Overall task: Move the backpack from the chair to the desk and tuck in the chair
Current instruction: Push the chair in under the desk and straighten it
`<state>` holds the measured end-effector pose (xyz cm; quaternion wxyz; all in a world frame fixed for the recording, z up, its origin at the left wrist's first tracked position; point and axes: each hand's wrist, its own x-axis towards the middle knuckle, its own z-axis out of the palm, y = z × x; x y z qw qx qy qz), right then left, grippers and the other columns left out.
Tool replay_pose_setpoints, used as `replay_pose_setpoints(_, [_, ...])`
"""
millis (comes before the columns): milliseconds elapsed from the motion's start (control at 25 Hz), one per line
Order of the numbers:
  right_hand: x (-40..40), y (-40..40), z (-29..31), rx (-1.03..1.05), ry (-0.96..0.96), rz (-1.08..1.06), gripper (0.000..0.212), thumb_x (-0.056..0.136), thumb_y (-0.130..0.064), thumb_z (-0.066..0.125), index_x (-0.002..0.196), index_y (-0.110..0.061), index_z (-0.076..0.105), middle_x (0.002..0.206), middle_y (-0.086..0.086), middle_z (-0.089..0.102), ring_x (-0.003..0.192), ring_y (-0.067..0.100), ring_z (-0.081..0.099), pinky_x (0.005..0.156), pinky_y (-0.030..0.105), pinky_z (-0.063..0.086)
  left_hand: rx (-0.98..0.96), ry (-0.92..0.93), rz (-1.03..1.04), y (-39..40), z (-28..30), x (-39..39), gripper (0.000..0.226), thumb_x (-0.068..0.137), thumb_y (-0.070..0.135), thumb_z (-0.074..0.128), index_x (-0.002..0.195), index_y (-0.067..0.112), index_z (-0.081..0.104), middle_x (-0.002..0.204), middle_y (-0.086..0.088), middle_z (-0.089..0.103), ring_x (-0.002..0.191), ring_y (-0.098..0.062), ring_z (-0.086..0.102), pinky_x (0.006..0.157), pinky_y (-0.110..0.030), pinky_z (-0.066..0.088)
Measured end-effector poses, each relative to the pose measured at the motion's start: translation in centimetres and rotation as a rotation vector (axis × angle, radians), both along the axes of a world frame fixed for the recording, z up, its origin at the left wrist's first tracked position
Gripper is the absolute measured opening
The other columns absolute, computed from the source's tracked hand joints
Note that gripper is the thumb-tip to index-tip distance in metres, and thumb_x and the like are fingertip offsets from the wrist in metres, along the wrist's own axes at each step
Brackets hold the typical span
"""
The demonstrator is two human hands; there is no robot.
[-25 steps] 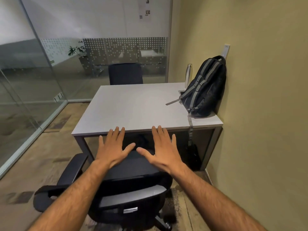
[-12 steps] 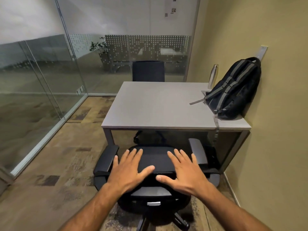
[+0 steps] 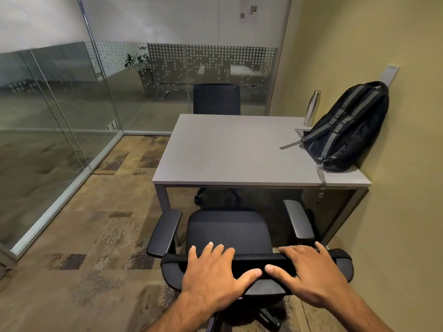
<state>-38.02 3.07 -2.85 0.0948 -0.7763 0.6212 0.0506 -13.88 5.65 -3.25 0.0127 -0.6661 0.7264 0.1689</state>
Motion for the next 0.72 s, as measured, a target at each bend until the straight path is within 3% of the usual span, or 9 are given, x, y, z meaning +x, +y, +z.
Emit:
replay_pose_setpoints(160, [0.4,-0.7,-0.4,-0.028,-0.044,-0.004,0.108,0.07,-0.103,0.003,0.14,-0.039,0.056,0.137,-0.02,0.063,0.13,0.003,0.051,0.122,0.047,0.022,-0.024,0.016,0.0,-0.8,-0.1,0.6,0.112,0.066,0.103,0.009,0.142,0.032,0.051,0.145,0.01,0.058,0.139,-0.018,0.045,0.116,-0.055,0.022])
replay_pose_setpoints(280, [0.4,-1.5,-0.3,-0.048,-0.058,-0.011,0.105,0.072,-0.102,0.005,0.137,-0.038,0.058,0.13,-0.021,0.065,0.125,0.003,0.054,0.119,0.045,0.026,-0.03,0.017,-0.01,-1.7,0.0,0.5,0.113,0.065,0.103,0.008,0.142,0.032,0.052,0.144,0.01,0.059,0.137,-0.017,0.048,0.115,-0.054,0.024])
replay_pose_setpoints(480, [0.5,-3.1,-0.2,-0.083,-0.051,-0.008,0.113,0.071,-0.102,0.002,0.143,-0.034,0.056,0.14,-0.016,0.063,0.133,0.007,0.052,0.118,0.045,0.027,-0.063,0.016,-0.025,-3.3,0.5,0.4,0.116,0.063,0.104,0.003,0.139,0.032,0.053,0.14,0.008,0.062,0.133,-0.019,0.051,0.115,-0.054,0.027])
replay_pose_setpoints(720, [0.9,-5.5,-0.6,-0.139,-0.064,-0.01,0.113,0.072,-0.102,0.003,0.136,-0.031,0.062,0.127,-0.01,0.072,0.121,0.011,0.061,0.11,0.045,0.036,-0.123,0.021,-0.02,-5.5,0.8,0.5,0.108,0.067,0.103,0.009,0.129,0.032,0.061,0.127,0.008,0.069,0.123,-0.019,0.059,0.11,-0.053,0.032])
